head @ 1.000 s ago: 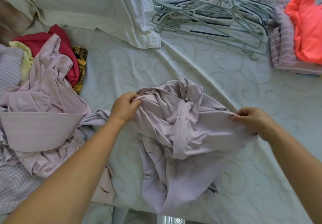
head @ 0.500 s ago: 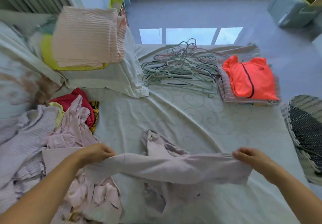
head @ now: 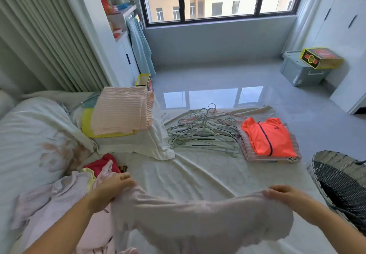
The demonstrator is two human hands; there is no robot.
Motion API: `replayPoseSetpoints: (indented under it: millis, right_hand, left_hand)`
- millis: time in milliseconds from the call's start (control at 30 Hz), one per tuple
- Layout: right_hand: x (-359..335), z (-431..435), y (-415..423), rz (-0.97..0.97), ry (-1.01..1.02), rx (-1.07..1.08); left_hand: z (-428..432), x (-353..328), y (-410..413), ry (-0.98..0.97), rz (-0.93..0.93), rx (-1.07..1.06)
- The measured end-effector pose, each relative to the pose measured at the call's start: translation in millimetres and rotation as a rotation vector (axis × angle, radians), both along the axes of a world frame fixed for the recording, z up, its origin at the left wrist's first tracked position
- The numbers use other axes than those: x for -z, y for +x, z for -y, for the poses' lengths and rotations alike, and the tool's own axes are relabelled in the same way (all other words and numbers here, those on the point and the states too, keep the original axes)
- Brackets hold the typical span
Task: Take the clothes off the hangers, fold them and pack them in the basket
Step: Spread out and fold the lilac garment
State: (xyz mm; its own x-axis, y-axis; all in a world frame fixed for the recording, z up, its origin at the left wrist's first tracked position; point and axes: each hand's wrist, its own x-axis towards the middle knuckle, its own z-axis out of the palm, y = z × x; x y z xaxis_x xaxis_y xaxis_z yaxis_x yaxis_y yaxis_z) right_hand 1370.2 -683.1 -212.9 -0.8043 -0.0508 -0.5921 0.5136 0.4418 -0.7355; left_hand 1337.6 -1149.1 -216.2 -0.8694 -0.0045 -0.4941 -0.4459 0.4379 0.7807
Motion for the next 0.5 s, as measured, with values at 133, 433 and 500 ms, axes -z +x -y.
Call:
replayPoseSetpoints:
  millis: [133,433,500]
  right_hand:
    - [-46,5,-15,-0.284,-0.157,0.128]
    - [-134,-4,-61,-0.337,-0.157,0.042]
    - [-149,-6,-64,-0.466,-0.069,-0.014]
  left_hand:
    - [-3,-18,-10,-0.543,0.184,0.339]
    - [-21,-164,-61,0.123,-0.307,0.159]
    - [-28,-181,-63,0.251,-0.355,0.127]
